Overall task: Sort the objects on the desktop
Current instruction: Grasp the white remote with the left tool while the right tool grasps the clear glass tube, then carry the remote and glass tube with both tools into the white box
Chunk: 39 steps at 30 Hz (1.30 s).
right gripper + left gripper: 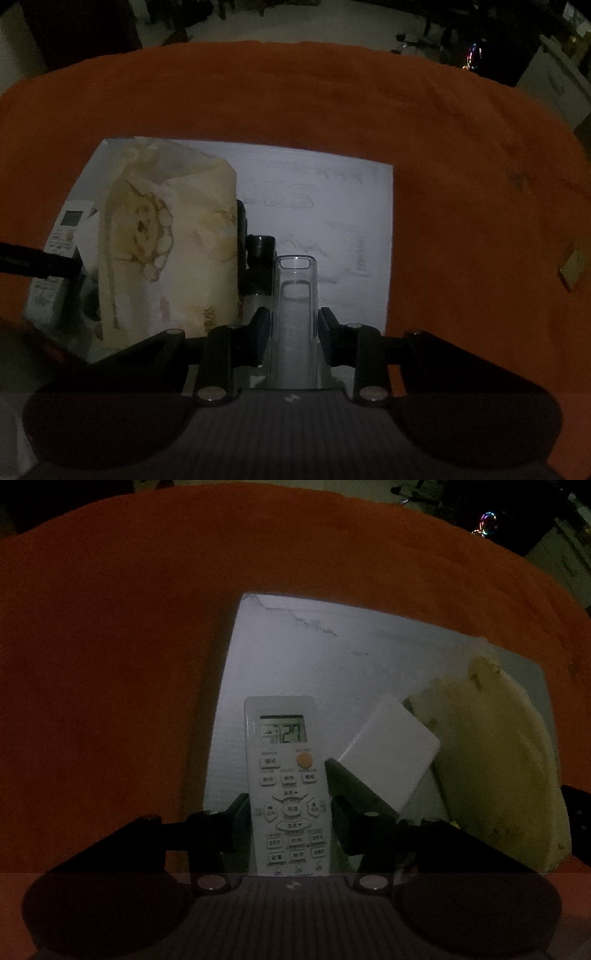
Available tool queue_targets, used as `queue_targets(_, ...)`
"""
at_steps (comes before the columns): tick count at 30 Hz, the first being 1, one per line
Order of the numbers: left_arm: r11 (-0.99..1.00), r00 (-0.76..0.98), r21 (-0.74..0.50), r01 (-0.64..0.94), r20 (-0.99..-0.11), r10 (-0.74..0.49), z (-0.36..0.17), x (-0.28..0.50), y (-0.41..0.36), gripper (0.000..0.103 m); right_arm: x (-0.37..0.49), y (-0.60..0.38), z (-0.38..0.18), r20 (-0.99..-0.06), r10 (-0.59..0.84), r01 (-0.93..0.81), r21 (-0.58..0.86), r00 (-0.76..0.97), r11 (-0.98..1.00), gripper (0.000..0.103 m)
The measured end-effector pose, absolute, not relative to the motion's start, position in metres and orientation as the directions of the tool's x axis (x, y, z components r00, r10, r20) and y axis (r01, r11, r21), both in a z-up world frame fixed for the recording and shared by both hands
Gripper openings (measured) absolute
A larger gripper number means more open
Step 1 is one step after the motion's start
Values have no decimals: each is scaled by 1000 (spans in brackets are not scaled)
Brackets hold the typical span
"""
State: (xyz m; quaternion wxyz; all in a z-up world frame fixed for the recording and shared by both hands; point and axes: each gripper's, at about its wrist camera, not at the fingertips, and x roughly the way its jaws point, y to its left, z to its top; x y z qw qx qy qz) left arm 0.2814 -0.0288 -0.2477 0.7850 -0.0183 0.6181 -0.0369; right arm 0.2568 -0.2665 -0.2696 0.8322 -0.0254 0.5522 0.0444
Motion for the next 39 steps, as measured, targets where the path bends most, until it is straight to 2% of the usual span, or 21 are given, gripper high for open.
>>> queue_targets(9,996,219,-85,14,-972,-86,-274,283,-13,42,252,-264,-269,-922,39,-106,-2,385,994,31)
queue_targets(22,995,257,-95,18,-962,-97,-259,271,-14,41,253,-262,-261,-914,58,-88,25,402,996,31)
queue_targets(32,987,291,-155,39,-943,-160,-240,277,-12,41,243,-260,-236,-885,124,-86,95,449,992,31)
queue_targets(39,989,285,-139,54,-947,-149,-239,283,-9,41,236,-267,-227,-875,142,-69,124,462,990,31)
